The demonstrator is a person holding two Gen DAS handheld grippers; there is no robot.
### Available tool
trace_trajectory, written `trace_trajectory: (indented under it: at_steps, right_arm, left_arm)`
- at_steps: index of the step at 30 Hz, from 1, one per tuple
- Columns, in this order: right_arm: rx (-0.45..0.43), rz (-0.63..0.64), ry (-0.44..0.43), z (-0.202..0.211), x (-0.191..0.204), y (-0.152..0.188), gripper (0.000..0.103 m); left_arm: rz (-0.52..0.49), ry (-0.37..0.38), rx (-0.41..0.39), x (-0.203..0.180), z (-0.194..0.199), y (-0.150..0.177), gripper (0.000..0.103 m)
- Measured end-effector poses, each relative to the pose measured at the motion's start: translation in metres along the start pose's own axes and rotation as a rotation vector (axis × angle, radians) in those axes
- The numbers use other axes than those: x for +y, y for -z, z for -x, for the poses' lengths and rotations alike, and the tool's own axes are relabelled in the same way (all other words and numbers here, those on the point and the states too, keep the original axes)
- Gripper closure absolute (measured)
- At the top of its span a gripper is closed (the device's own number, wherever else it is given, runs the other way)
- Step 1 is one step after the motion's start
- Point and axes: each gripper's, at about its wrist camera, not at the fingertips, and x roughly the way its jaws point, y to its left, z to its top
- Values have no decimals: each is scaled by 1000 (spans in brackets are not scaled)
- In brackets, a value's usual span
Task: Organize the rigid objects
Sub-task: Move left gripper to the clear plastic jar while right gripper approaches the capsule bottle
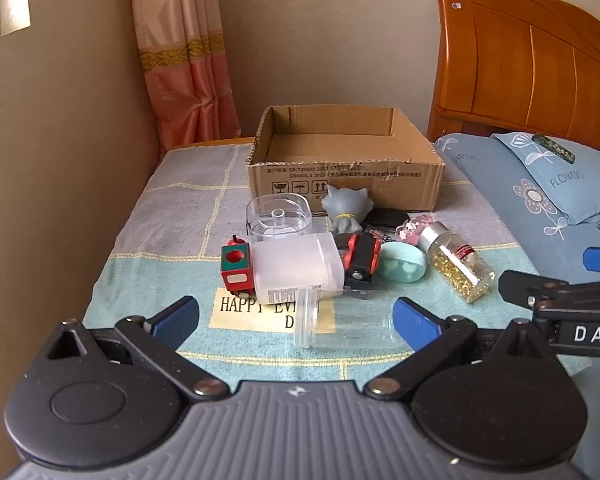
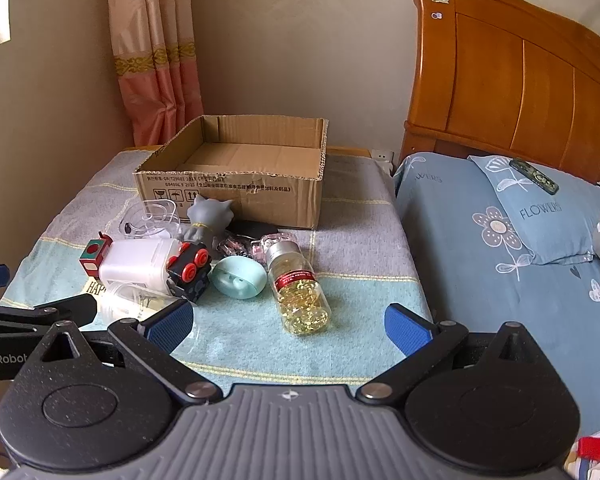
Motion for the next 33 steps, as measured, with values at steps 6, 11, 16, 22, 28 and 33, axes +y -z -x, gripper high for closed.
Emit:
trace_trajectory:
  at_steps: [6,11,16,22,28,33]
  right_arm:
    - [-16,-6,-31,-5,-9,1,0]
    - [-63,22,-109,-9,-16,7,0]
    - [-64,61,-129,-21,-24,14,0]
    - [-23,56,-196,-45,-40,21,0]
    - [21,24,-245,-76,-56,21,0]
    - [30,30,-239,-87,-60,18,0]
  left_arm:
    - [-8,44,-10,-2,-9,1,1]
    - [-50,90,-12,-9,-21,3,1]
    - [-90,134,14,-14,-39,6,1]
    - [-126,163,52,-21,-64,8,1]
    - [-136,177,101,-26,-87,10,1]
    - [-103,166,122,-25,-102,11,1]
